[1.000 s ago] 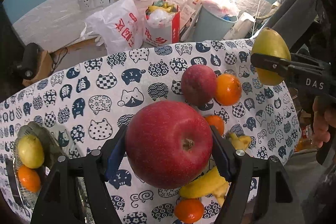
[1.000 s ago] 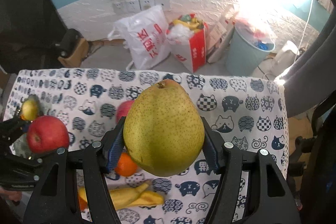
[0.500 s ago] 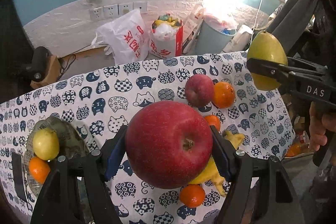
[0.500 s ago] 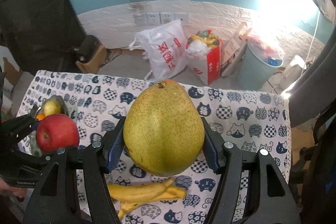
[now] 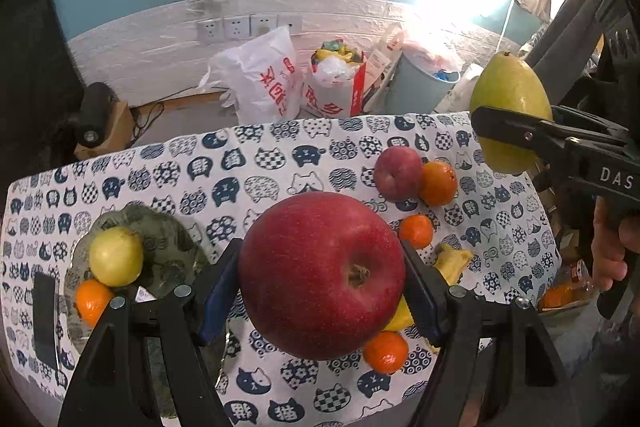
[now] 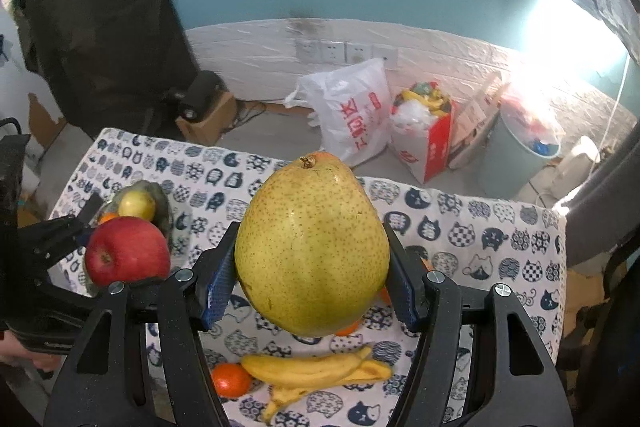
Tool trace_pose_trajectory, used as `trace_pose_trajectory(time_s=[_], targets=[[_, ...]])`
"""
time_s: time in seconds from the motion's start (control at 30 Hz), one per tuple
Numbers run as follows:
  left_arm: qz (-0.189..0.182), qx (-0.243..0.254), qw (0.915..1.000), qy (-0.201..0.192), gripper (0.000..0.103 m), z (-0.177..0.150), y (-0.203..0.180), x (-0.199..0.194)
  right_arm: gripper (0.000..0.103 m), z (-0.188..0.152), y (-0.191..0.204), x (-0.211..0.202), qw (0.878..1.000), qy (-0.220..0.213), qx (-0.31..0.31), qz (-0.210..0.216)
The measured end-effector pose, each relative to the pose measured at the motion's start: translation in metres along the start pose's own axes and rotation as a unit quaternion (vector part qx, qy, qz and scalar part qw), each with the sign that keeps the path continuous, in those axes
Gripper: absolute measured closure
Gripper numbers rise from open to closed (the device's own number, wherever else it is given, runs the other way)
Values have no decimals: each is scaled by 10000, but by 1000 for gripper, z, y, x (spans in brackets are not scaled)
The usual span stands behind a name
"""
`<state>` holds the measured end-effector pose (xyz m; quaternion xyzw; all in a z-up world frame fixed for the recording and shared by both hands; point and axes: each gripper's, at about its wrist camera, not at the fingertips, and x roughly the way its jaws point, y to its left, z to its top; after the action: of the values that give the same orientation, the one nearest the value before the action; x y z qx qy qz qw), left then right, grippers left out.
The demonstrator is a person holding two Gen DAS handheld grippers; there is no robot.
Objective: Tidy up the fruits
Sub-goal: 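Carry the apple and pear in both tools toward the glass plate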
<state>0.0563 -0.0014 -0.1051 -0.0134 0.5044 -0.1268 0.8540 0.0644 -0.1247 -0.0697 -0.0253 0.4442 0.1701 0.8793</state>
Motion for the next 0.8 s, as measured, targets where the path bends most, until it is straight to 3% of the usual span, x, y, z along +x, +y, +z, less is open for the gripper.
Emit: trace_pose_trajectory(time_s=[0.8], targets=[[406, -879, 9953, -13, 27, -54, 102, -27, 38, 9, 122, 50, 9935, 369, -660, 851]])
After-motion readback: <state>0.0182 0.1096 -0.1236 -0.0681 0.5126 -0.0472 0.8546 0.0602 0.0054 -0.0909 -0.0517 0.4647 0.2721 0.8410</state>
